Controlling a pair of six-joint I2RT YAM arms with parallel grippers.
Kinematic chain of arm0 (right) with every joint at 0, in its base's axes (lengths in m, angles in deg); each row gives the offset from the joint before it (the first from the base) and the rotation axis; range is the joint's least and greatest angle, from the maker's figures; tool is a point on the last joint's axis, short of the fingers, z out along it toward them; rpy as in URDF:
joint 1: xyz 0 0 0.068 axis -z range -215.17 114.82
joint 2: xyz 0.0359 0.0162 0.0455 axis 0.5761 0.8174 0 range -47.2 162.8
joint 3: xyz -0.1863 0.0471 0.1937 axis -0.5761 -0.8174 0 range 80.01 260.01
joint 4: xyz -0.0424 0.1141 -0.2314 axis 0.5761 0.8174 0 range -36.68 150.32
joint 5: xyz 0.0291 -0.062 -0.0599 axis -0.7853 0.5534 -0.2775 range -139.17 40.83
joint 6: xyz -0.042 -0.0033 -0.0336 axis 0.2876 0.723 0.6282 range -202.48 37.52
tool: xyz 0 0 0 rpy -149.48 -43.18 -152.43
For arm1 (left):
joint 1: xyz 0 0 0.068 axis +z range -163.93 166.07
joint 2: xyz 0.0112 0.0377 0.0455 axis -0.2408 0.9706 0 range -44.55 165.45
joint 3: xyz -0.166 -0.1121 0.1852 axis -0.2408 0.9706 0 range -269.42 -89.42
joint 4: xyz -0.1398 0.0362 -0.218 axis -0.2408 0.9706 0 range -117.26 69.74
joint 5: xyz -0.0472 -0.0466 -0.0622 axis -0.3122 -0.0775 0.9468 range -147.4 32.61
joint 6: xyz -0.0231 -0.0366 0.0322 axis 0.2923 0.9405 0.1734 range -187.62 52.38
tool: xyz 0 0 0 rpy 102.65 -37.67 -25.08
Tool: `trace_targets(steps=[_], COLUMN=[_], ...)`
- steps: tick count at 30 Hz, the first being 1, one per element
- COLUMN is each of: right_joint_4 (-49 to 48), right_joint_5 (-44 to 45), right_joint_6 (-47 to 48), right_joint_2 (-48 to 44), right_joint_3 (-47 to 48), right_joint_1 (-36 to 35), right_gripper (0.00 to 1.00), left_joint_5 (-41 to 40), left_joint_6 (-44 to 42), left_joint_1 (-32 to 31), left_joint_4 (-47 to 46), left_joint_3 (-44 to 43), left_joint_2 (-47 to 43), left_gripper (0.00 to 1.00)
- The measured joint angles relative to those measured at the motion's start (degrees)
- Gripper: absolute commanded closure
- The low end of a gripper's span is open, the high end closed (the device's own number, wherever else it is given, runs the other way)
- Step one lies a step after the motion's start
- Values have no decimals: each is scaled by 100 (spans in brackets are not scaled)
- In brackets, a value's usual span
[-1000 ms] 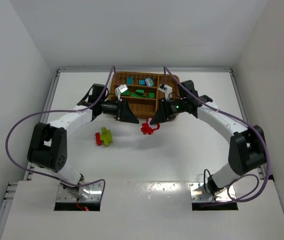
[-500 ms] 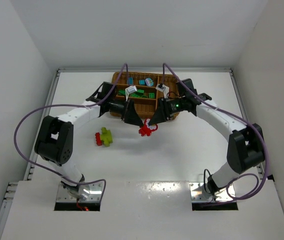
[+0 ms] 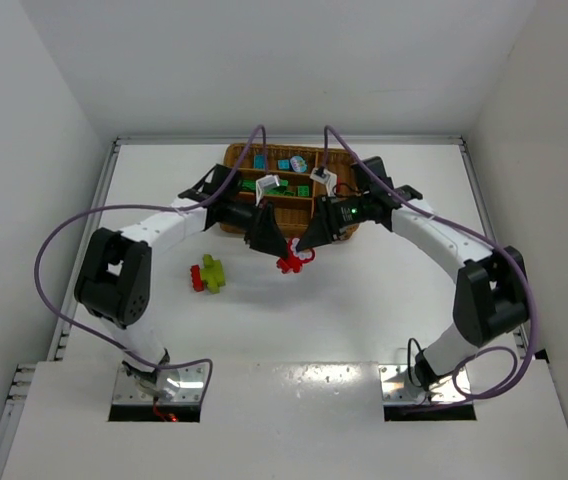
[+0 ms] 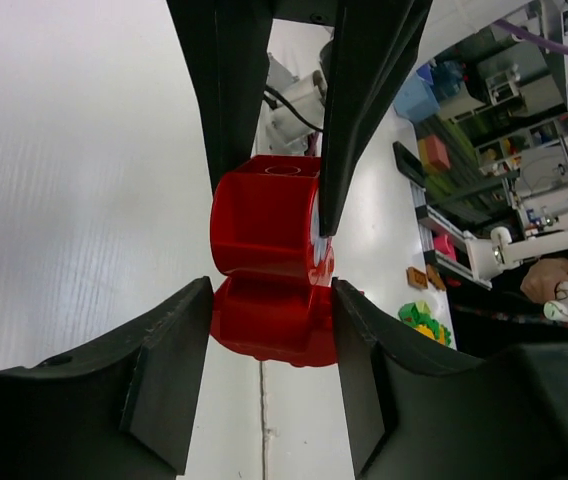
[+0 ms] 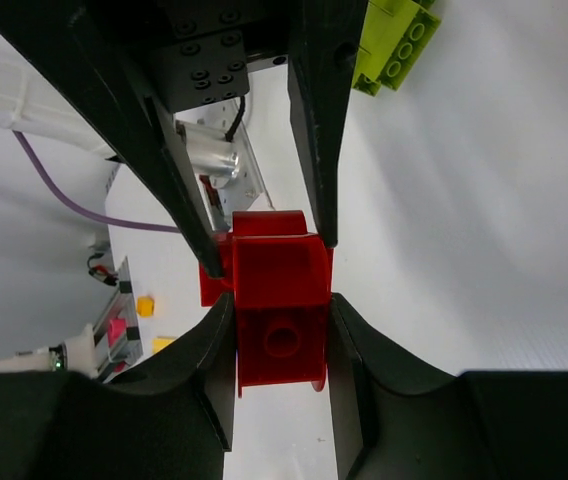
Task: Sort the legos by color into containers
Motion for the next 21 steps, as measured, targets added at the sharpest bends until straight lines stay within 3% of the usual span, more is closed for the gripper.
trace_targets(steps=[5,11,17,21], right_joint_4=[-24,-55,-232,-533], right_joint_5=[-15,22,306,911], right_joint_6=[-33,-68,-214,-446], right_joint_2=[42,39,-72,-199], right_joint_3=[0,0,-13,-15], right_joint_1=[-13,-15,94,573], right_gripper=[83,83,83,83], left_joint_5=[129,166,151,33], left_joint_6=[-487,-918,-1075,-1071], left_joint_1=[0,0,96,160], left_joint_4=[535,1034,1117,1329], left_joint_3=[-175,-387,-573,-599], left_joint_2=[138,245,374,424], left_gripper=[62,98,100,100])
